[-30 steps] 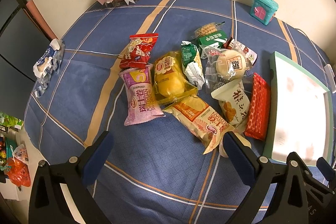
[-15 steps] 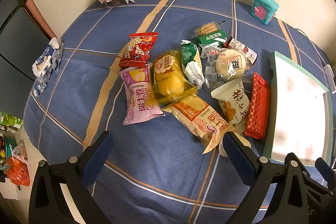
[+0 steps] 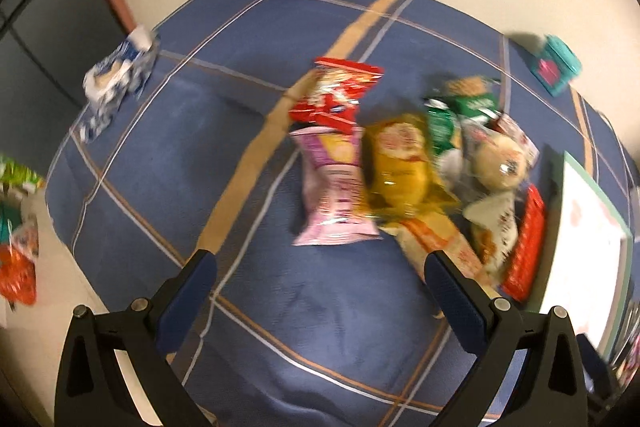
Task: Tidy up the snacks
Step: 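Move the right tool to the yellow pudding cup while the left tool approaches the yellow bread bag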
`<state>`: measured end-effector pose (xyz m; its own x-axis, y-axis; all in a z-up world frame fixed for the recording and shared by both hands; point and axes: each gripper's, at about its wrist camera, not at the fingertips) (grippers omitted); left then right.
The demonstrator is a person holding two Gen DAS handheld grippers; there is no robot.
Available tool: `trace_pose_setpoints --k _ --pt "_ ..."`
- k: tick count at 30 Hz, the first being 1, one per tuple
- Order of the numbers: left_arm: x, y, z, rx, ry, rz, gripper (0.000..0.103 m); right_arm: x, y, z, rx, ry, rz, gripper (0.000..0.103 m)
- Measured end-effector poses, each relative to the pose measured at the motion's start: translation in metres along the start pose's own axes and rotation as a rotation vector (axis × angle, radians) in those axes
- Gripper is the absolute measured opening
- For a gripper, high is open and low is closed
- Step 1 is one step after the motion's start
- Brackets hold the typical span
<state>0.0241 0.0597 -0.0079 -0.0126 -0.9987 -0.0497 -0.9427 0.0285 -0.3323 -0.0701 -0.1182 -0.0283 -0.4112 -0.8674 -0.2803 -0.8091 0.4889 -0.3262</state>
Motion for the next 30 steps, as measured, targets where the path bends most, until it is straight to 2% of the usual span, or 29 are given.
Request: trace_pose_setpoints --k 3,4,7,14,19,26,30 --pt "-0.019 -0.006 0.009 0.037 0.011 -0.049 0.103 -0.015 0.002 0.009 -0.015 -0.030 -0.033 0.103" --pt "-0.022 -0.009 0.014 0.001 -0.005 -0.060 0.103 -0.019 0.003 0.012 -0.020 -0.036 -0.041 0.103" --pt "-0.028 -0.013 0.023 -0.032 -0.019 -0.080 0.103 -0.028 0.003 0.021 -0.038 -0.060 -0.057 0.102" --pt "-0.021 -0.022 0.041 -0.067 -0.005 -0.066 0.103 -0.035 0.005 0.046 -0.104 -0.057 -0.097 0.099" --pt "-0.004 -0.022 0.047 -0.078 0.007 0.005 0.103 -0.029 0.003 0.056 -0.126 -0.047 -0.087 0.087" --pt "0.021 -0.012 0.043 -0.116 0.087 0.049 0.103 -0.008 -0.001 0.060 -0.137 -0.029 -0.044 0.067" --pt "0.041 -0.005 0.042 -0.146 0.141 0.066 0.103 -0.002 0.000 0.063 -0.146 -0.040 -0.036 0.065"
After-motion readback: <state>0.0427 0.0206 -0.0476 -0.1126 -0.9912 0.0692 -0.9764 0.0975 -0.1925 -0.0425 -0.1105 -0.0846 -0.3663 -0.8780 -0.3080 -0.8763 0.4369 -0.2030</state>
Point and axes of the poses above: each gripper's, at about its wrist camera, not at the fingertips, and z roughly the way its jaws point, x to its right, y to its underside, and after that the axes turned 5 degrees about -y, right-handed
